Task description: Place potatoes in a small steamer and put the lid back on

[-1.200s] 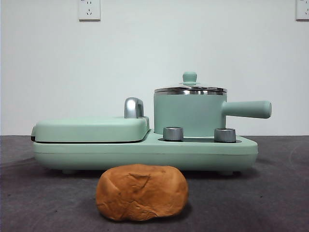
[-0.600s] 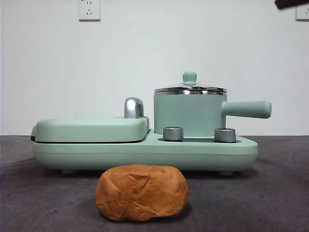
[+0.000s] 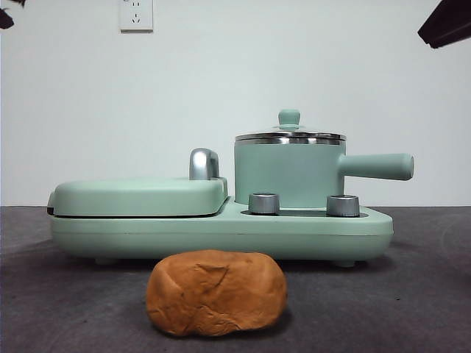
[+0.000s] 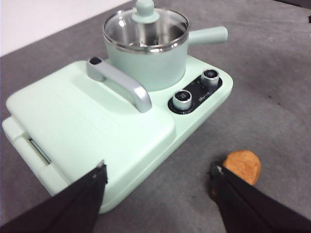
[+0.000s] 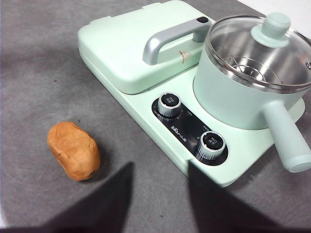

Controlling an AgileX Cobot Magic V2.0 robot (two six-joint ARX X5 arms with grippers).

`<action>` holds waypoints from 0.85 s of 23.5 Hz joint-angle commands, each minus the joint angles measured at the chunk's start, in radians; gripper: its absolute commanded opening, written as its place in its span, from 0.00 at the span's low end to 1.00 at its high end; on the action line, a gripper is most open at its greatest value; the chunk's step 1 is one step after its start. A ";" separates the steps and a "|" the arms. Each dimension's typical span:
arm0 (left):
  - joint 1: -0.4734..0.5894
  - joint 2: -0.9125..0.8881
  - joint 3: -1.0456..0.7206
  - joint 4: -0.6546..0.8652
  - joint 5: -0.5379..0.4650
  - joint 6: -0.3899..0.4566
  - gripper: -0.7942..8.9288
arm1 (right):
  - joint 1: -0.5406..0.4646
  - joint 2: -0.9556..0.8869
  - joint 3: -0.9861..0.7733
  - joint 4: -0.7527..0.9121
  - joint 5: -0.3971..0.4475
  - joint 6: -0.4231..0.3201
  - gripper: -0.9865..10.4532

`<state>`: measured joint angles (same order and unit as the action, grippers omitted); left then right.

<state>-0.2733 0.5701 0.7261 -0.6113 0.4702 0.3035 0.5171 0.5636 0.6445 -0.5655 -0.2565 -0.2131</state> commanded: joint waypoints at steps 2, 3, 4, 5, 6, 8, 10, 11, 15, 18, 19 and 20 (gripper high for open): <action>-0.008 0.006 0.019 0.015 -0.002 -0.003 0.42 | 0.007 0.004 0.014 0.007 0.004 0.004 0.32; -0.010 0.008 0.019 0.018 -0.002 -0.011 0.42 | 0.007 0.004 0.014 0.007 0.005 0.005 0.33; -0.014 0.014 0.019 0.026 -0.002 -0.025 0.42 | 0.007 0.004 0.014 0.007 0.008 0.008 0.33; -0.019 0.021 0.019 0.039 -0.002 -0.043 0.42 | 0.007 0.004 0.014 0.007 0.023 0.021 0.33; -0.026 0.029 0.019 0.057 -0.002 -0.063 0.42 | 0.007 0.004 0.014 0.007 0.031 0.031 0.33; -0.042 0.055 0.019 0.101 -0.002 -0.088 0.43 | 0.007 0.004 0.014 0.006 0.034 0.049 0.33; -0.062 0.093 0.019 0.161 -0.002 -0.102 0.42 | 0.007 0.004 0.014 0.006 0.049 0.068 0.33; -0.073 0.119 0.019 0.198 -0.002 -0.114 0.42 | 0.007 0.004 0.014 0.006 0.055 0.072 0.33; -0.127 0.259 0.019 0.382 -0.030 -0.175 0.42 | 0.007 0.004 0.014 0.006 0.057 0.080 0.33; -0.177 0.380 0.019 0.535 -0.075 -0.194 0.42 | 0.007 0.004 0.014 0.006 0.062 0.104 0.33; -0.193 0.417 0.019 0.585 -0.086 -0.194 0.42 | 0.007 0.004 0.014 0.006 0.064 0.109 0.33; -0.209 0.459 0.019 0.643 -0.102 -0.199 0.42 | 0.007 0.004 0.014 0.006 0.064 0.109 0.33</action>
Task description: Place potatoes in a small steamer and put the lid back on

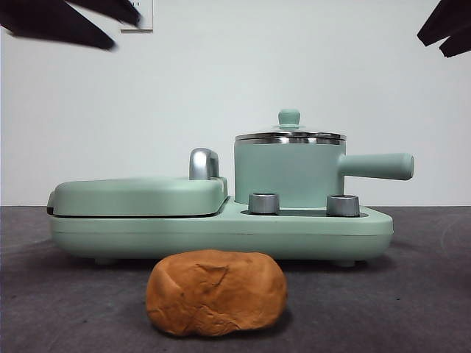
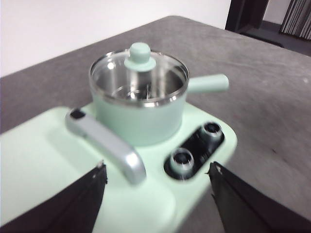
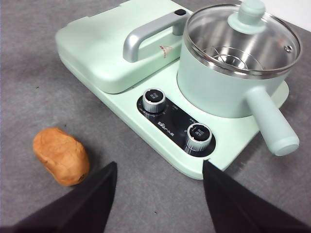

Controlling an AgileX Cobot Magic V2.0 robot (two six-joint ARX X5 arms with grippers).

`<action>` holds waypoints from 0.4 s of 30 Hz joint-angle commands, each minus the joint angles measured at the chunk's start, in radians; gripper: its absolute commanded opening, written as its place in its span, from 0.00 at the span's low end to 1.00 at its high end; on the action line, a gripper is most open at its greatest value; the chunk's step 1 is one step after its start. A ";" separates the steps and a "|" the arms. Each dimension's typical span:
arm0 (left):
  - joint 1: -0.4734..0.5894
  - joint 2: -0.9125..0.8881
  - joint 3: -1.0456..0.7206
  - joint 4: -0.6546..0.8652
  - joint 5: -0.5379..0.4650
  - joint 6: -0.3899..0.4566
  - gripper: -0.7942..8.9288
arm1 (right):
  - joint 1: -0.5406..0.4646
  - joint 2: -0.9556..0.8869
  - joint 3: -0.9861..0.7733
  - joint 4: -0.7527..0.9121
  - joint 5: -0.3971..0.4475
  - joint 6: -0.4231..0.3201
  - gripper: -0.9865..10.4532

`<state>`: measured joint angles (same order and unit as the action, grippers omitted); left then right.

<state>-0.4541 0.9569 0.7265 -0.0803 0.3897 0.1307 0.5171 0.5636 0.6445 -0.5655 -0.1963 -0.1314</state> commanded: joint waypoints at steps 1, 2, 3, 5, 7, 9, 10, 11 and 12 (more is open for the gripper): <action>-0.046 0.114 0.021 0.169 -0.040 -0.036 0.42 | 0.007 0.004 0.014 0.006 0.004 0.028 0.33; -0.059 0.150 0.023 0.215 -0.058 -0.043 0.42 | 0.007 0.004 0.014 0.006 0.004 0.028 0.33; -0.076 0.193 0.031 0.262 -0.076 -0.046 0.42 | 0.007 0.004 0.014 0.006 0.003 0.029 0.33; -0.102 0.266 0.056 0.318 -0.097 -0.046 0.42 | 0.007 0.004 0.014 0.006 0.003 0.039 0.33; -0.129 0.343 0.100 0.349 -0.119 -0.046 0.42 | 0.007 0.004 0.014 0.006 0.003 0.047 0.33; -0.146 0.412 0.151 0.352 -0.132 -0.046 0.42 | 0.007 0.004 0.014 0.004 0.003 0.047 0.33; -0.154 0.448 0.182 0.352 -0.132 -0.046 0.42 | 0.007 0.004 0.014 0.002 0.002 0.047 0.33; -0.160 0.479 0.209 0.352 -0.132 -0.046 0.42 | 0.007 0.004 0.014 0.002 0.002 0.047 0.33; -0.166 0.515 0.240 0.352 -0.132 -0.046 0.42 | 0.007 0.004 0.014 0.000 0.002 0.047 0.33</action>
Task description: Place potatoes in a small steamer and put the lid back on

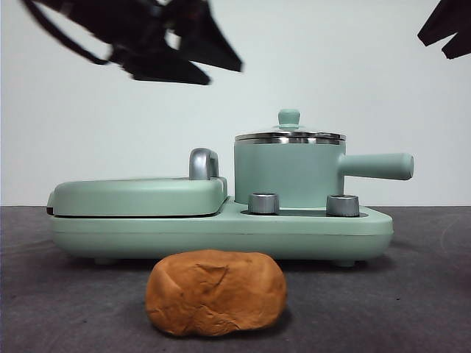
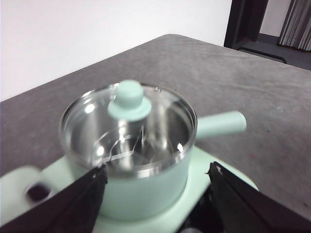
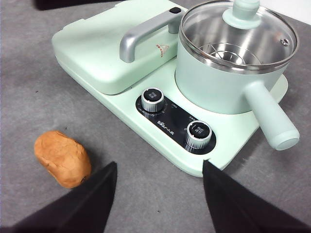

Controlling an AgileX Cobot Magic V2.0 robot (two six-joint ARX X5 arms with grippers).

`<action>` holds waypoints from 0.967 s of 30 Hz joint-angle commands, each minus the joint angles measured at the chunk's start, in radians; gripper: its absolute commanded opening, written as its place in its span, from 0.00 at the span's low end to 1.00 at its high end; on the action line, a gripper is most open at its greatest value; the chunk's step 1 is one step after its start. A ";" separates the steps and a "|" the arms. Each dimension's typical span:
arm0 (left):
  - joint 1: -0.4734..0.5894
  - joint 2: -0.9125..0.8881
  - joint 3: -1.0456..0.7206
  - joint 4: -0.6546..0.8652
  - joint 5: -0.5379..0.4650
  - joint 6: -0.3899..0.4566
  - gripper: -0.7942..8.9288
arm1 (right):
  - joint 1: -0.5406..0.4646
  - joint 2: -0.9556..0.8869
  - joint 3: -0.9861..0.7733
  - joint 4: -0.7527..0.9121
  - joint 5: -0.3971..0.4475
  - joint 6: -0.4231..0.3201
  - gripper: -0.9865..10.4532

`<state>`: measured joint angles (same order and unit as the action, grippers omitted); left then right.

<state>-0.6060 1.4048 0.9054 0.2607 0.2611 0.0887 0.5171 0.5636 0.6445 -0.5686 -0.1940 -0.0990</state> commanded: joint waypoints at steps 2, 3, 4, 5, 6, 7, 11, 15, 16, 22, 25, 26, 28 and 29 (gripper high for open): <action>-0.021 0.132 0.123 0.010 -0.004 -0.004 0.42 | 0.007 0.004 0.014 -0.002 -0.009 0.014 0.33; -0.024 0.167 0.157 0.009 -0.004 -0.004 0.42 | 0.007 0.004 0.014 -0.005 -0.013 0.014 0.33; -0.027 0.199 0.190 0.008 -0.004 -0.004 0.42 | 0.007 0.004 0.014 -0.007 -0.015 0.014 0.33; -0.029 0.228 0.219 0.009 -0.005 -0.004 0.42 | 0.007 0.004 0.014 -0.010 -0.015 0.014 0.33; -0.030 0.259 0.253 0.007 -0.008 -0.004 0.42 | 0.007 0.004 0.014 -0.011 -0.015 0.014 0.33; -0.030 0.289 0.288 0.003 -0.008 -0.003 0.42 | 0.007 0.004 0.014 -0.014 -0.015 0.014 0.33; -0.030 0.392 0.409 -0.007 -0.008 -0.004 0.43 | 0.007 0.004 0.014 -0.024 -0.015 0.014 0.33; -0.030 0.478 0.508 -0.011 -0.008 -0.004 0.43 | 0.007 0.004 0.014 -0.036 -0.015 0.014 0.33; -0.030 0.496 0.527 -0.014 -0.008 -0.004 0.43 | 0.007 0.004 0.014 -0.039 -0.015 0.014 0.33; -0.031 0.555 0.565 -0.025 -0.008 -0.003 0.42 | 0.007 0.004 0.014 -0.040 -0.015 0.014 0.33; -0.031 0.562 0.565 -0.042 -0.029 -0.003 0.42 | 0.007 0.004 0.014 -0.040 -0.015 0.014 0.33; -0.031 0.562 0.565 -0.045 -0.033 -0.003 0.42 | 0.007 0.003 0.014 -0.040 -0.015 0.014 0.33; -0.031 0.562 0.565 -0.048 -0.033 -0.003 0.42 | 0.007 0.003 0.014 -0.042 -0.015 0.014 0.33; -0.031 0.562 0.565 -0.048 -0.033 -0.003 0.40 | 0.007 0.003 0.014 -0.043 -0.015 0.014 0.33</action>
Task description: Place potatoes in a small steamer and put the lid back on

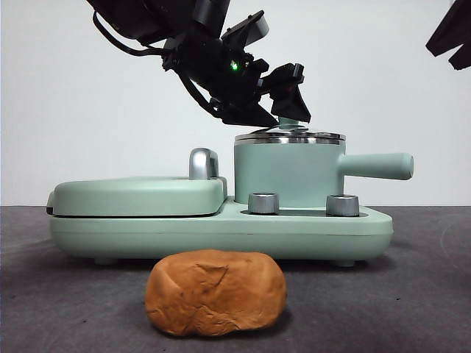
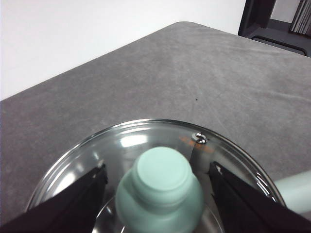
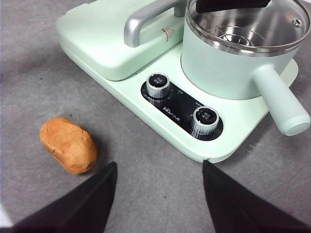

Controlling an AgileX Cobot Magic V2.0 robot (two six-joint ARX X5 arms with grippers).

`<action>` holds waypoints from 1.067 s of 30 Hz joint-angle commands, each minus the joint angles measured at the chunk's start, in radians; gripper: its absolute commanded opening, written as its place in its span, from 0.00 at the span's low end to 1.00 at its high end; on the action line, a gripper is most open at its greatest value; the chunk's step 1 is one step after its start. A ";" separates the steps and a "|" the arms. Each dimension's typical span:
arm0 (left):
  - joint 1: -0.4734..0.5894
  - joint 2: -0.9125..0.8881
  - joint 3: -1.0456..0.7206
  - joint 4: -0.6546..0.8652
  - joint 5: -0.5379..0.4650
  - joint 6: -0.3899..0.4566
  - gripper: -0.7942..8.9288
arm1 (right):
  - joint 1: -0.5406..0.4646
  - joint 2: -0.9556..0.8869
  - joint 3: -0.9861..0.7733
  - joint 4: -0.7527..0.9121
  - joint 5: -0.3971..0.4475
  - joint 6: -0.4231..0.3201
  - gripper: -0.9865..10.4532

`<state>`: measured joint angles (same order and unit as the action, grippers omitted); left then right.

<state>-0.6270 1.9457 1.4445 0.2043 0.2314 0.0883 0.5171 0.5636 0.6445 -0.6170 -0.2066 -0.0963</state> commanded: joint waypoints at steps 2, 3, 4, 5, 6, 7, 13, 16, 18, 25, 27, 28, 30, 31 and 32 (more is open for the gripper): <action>-0.010 0.021 0.026 0.005 -0.003 -0.003 0.29 | 0.007 0.003 0.014 -0.003 -0.003 0.012 0.33; -0.010 0.021 0.026 0.002 -0.003 -0.003 0.25 | 0.007 0.003 0.014 -0.007 -0.003 0.012 0.33; -0.010 0.021 0.026 0.000 -0.003 -0.003 0.21 | 0.007 0.003 0.014 -0.014 -0.002 0.012 0.33; -0.010 0.021 0.026 -0.002 -0.003 -0.003 0.18 | 0.007 0.003 0.014 -0.021 -0.002 0.012 0.33; -0.010 0.021 0.026 -0.002 -0.003 -0.003 0.16 | 0.007 0.003 0.014 -0.028 -0.002 0.012 0.33; -0.010 0.021 0.026 0.000 -0.003 -0.002 0.13 | 0.007 0.003 0.014 -0.035 -0.002 0.012 0.33; -0.010 0.020 0.038 0.022 -0.003 0.001 0.09 | 0.007 0.003 0.014 -0.050 -0.002 0.012 0.33; -0.010 0.009 0.053 0.020 -0.003 0.000 0.09 | 0.007 0.003 0.014 -0.050 -0.002 0.012 0.33; -0.010 -0.010 0.061 0.020 -0.003 0.001 0.09 | 0.007 0.003 0.014 -0.050 -0.002 0.012 0.33; -0.010 -0.122 0.066 -0.023 -0.003 -0.004 0.09 | 0.007 0.003 0.014 -0.050 -0.003 0.018 0.33; -0.007 -0.163 0.066 -0.066 -0.003 -0.004 0.09 | 0.007 0.003 0.014 -0.050 -0.003 0.018 0.33; -0.005 -0.185 0.066 -0.096 -0.003 -0.003 0.09 | 0.007 0.003 0.014 -0.050 -0.003 0.018 0.33; 0.002 -0.227 0.066 -0.158 -0.003 -0.003 0.09 | 0.007 0.003 0.014 -0.050 -0.004 0.018 0.33; 0.005 -0.248 0.066 -0.193 -0.003 -0.004 0.09 | 0.007 0.003 0.014 -0.050 -0.006 0.017 0.33; 0.010 -0.268 0.066 -0.229 -0.004 -0.004 0.09 | 0.007 0.004 0.014 -0.051 -0.007 0.016 0.34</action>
<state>-0.6189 1.6779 1.4769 -0.0235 0.2302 0.0875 0.5171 0.5636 0.6445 -0.6731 -0.2092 -0.0956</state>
